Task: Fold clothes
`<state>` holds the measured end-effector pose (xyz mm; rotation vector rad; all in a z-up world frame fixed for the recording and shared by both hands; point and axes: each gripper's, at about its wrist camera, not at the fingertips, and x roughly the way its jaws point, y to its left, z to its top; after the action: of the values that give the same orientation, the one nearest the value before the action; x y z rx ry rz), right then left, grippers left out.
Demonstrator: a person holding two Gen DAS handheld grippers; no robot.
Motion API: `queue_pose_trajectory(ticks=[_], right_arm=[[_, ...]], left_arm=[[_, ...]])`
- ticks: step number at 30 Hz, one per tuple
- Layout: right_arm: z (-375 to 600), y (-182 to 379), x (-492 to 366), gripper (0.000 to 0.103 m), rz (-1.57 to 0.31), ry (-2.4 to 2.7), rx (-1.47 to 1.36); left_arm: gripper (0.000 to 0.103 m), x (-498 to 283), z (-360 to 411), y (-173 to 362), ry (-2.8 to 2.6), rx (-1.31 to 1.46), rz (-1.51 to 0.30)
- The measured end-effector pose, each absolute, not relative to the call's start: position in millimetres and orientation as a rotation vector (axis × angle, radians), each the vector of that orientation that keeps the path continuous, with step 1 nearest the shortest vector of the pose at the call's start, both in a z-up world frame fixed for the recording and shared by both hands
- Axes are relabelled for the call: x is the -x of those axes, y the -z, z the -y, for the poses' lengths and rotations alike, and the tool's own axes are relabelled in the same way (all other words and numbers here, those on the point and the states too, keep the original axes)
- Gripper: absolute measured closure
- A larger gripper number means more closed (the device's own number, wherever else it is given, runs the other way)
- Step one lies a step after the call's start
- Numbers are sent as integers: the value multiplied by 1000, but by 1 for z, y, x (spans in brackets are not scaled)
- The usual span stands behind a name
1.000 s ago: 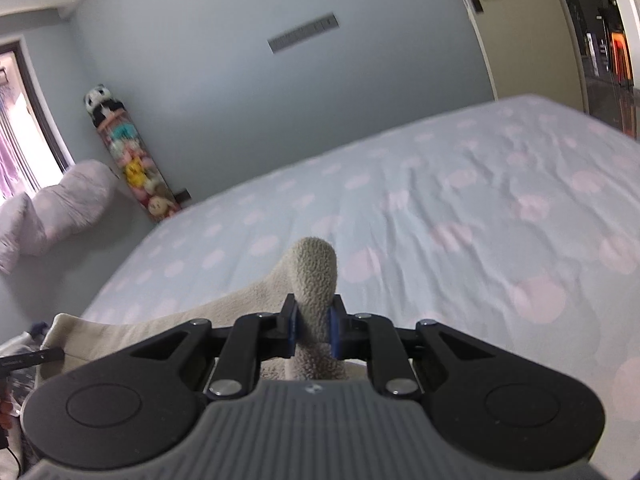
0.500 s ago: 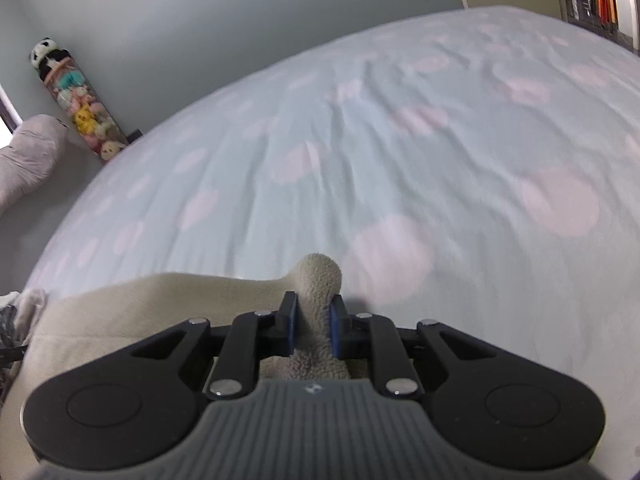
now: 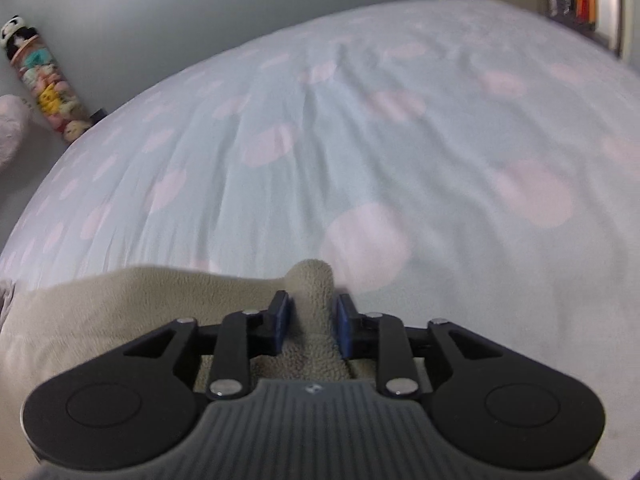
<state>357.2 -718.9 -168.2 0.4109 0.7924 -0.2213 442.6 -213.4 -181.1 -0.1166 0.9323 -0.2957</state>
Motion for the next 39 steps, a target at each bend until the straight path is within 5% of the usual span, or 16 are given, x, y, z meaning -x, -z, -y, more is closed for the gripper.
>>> queue_pose_trajectory(ticks=[5,11,25,39], right_arm=[[717,124,-318,49,-740,241,-377],[714,107,-259,26,-730,169,-478],[706,163,-193,21,-796,137,-631],[740,169,-242,21,-891,126,-627]], left_arm=[[52,-413,188,141,278,152,-882],[38,-386,172,128,318,185,-901],[38,-414,157,197,297,289,-1013],[34,-447,171,226,324,251,-1068]])
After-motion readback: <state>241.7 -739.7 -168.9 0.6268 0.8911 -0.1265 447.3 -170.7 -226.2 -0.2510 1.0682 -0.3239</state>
